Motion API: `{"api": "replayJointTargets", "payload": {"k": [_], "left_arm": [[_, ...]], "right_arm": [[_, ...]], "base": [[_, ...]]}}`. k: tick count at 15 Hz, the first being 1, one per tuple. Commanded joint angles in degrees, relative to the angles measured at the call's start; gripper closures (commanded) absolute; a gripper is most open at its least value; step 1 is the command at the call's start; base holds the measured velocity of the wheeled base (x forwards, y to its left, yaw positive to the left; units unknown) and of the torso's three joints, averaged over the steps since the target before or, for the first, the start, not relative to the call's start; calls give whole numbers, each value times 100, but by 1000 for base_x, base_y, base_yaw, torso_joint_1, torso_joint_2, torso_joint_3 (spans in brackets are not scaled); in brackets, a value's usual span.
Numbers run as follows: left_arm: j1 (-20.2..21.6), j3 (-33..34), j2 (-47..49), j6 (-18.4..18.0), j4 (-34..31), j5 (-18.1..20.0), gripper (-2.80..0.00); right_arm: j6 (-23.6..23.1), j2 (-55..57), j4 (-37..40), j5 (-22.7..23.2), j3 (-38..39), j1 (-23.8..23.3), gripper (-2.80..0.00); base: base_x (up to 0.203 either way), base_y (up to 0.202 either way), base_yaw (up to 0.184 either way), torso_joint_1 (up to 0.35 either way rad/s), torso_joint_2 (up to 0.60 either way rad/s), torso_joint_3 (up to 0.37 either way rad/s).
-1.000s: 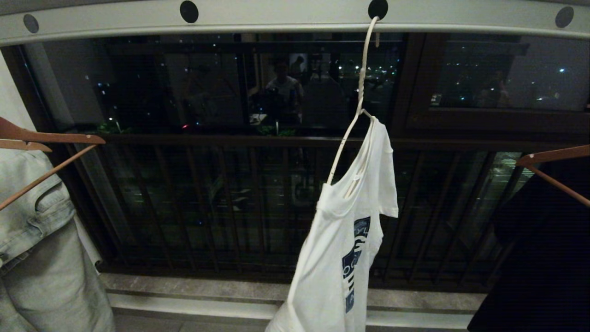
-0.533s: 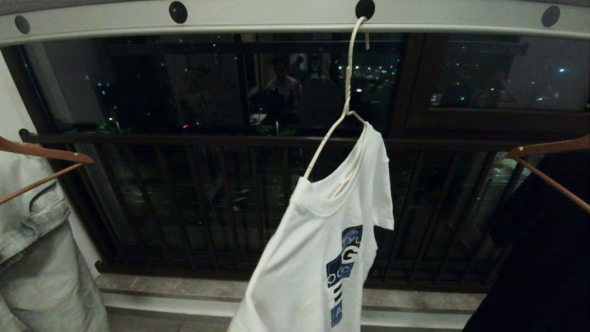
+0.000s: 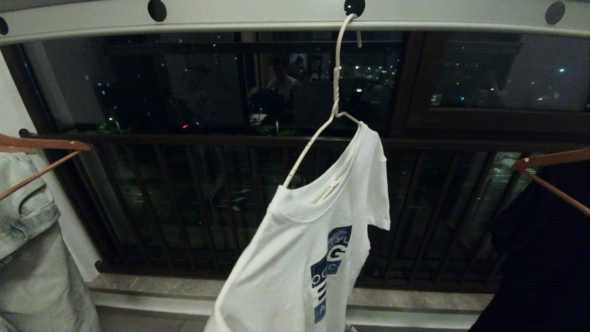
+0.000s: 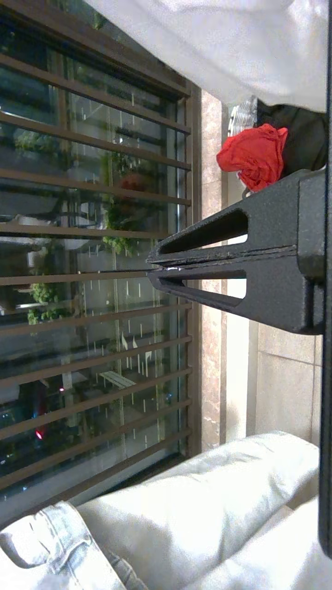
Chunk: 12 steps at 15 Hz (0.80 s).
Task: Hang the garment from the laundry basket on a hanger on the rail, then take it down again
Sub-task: Take the clothes off the clothes rack
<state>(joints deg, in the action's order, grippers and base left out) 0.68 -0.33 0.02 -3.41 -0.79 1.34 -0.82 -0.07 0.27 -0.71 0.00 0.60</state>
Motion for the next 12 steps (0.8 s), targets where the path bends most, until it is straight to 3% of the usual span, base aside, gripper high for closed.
{"api": "replayJointTargets", "payload": {"k": [1,12], "left_arm": [[2,-2,-2,-1,0,-2,0],[2,-2,-2,-1,0,-2,0]], "right_arm": [[2,8,0,0,0,2,0],[0,15,0,0,0,2,0]], "base": [[0,0,0,0,0,0],[0,0,0,0,0,0]]}}
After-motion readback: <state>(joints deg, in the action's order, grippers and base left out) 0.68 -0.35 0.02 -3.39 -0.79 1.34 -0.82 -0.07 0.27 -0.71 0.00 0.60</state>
